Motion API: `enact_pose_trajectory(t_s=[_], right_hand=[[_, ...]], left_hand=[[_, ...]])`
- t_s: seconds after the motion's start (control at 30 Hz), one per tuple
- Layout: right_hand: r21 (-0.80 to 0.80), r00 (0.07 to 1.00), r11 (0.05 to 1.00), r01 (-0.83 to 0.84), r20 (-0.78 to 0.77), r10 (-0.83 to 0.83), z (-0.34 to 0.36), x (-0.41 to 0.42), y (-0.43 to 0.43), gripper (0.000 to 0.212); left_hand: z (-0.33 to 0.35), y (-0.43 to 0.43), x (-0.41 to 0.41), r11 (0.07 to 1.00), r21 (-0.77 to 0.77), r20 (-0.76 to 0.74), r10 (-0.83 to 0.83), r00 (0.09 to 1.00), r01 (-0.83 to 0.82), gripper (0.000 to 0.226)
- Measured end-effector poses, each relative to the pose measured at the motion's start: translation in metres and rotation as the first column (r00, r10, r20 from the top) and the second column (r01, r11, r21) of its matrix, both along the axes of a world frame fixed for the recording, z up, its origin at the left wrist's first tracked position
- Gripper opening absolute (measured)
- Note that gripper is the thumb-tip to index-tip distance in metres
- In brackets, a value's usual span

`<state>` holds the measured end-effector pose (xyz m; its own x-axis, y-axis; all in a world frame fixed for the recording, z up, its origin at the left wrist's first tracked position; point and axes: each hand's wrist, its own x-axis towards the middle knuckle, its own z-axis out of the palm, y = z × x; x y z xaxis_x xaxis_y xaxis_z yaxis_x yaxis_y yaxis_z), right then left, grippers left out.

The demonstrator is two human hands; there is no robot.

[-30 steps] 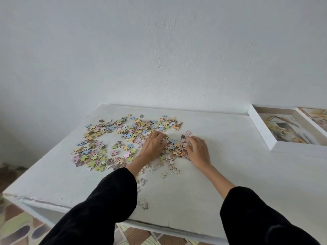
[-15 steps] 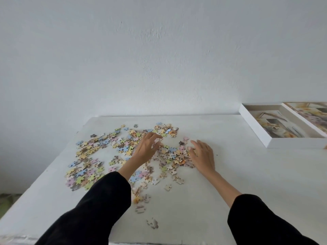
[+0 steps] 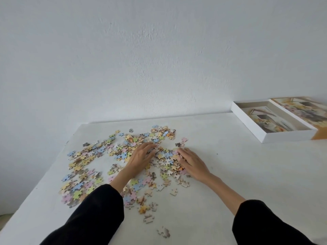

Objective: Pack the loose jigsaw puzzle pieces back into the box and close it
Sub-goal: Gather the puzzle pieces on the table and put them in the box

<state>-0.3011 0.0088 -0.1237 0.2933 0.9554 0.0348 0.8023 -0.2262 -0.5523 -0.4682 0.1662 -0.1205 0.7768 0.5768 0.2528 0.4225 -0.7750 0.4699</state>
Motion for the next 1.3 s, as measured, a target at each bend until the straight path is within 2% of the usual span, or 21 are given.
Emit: enact_pose_trajectory(t_s=[0.07, 0.13, 0.23, 0.37, 0.43, 0.57, 0.63, 0.73, 0.9, 1.0, 1.13, 1.2, 1.3], right_hand=[[0.143, 0.989, 0.988, 0.060, -0.142, -0.040, 0.002, 0.003, 0.003, 0.042], [0.211, 0.975, 0.967, 0.144, -0.195, -0.103, 0.009, 0.014, 0.006, 0.038], [0.124, 0.963, 0.969, 0.214, -0.193, -0.188, 0.018, 0.033, 0.014, 0.041], [0.002, 0.971, 0.982, 0.187, -0.150, -0.185, 0.021, 0.039, 0.027, 0.047], [-0.026, 0.981, 0.988, 0.154, -0.114, -0.156, 0.021, 0.036, 0.029, 0.047], [-0.046, 1.000, 0.999, 0.021, -0.003, -0.022, 0.021, 0.027, 0.025, 0.046], [-0.029, 1.000, 1.000, -0.008, 0.001, 0.008, 0.018, 0.023, 0.023, 0.044], [0.032, 0.995, 0.999, 0.016, -0.094, -0.013, 0.018, 0.018, 0.025, 0.044], [0.062, 0.996, 0.998, 0.028, -0.080, -0.023, 0.014, 0.014, 0.037, 0.044], [0.070, 0.996, 0.997, 0.036, -0.079, -0.030, 0.013, 0.014, 0.042, 0.045], [0.095, 0.996, 0.995, 0.026, -0.092, -0.017, 0.009, 0.016, 0.047, 0.046], [0.096, 0.995, 0.995, 0.032, -0.098, -0.022, 0.007, 0.016, 0.048, 0.046], [0.097, 0.994, 0.994, 0.049, -0.098, -0.039, 0.005, 0.017, 0.049, 0.045]], left_hand=[[-0.001, 0.000, 0.000, 1.000, -0.013, 0.007, -0.006, 1.000, 0.006, 0.050], [-0.001, 0.000, 0.000, 1.000, -0.014, 0.011, -0.015, 1.000, 0.015, 0.053], [-0.002, 0.002, 0.000, 1.000, -0.025, 0.013, -0.008, 1.000, 0.008, 0.056], [-0.003, 0.004, 0.000, 1.000, -0.006, 0.015, -0.016, 1.000, 0.016, 0.061], [-0.004, 0.005, 0.000, 1.000, 0.007, 0.005, -0.013, 1.000, 0.013, 0.057], [-0.007, 0.006, -0.001, 0.999, 0.029, 0.002, -0.021, 1.000, 0.021, 0.069], [-0.004, 0.004, 0.000, 1.000, 0.002, 0.016, -0.030, 0.999, 0.030, 0.055], [0.004, 0.009, -0.004, 0.997, -0.063, 0.098, -0.028, 0.995, 0.034, 0.034], [0.031, 0.043, -0.046, 0.991, -0.047, 0.237, 0.130, 0.963, -0.122, 0.029], [0.038, 0.070, -0.096, 0.950, -0.005, 0.246, 0.305, 0.920, -0.314, 0.030], [0.021, 0.104, -0.177, 0.799, -0.081, 0.140, 0.601, 0.787, -0.596, 0.037], [0.009, 0.112, -0.204, 0.763, -0.151, 0.070, 0.642, 0.764, -0.628, 0.044], [-0.004, 0.112, -0.212, 0.763, -0.205, -0.027, 0.622, 0.783, -0.613, 0.054]])
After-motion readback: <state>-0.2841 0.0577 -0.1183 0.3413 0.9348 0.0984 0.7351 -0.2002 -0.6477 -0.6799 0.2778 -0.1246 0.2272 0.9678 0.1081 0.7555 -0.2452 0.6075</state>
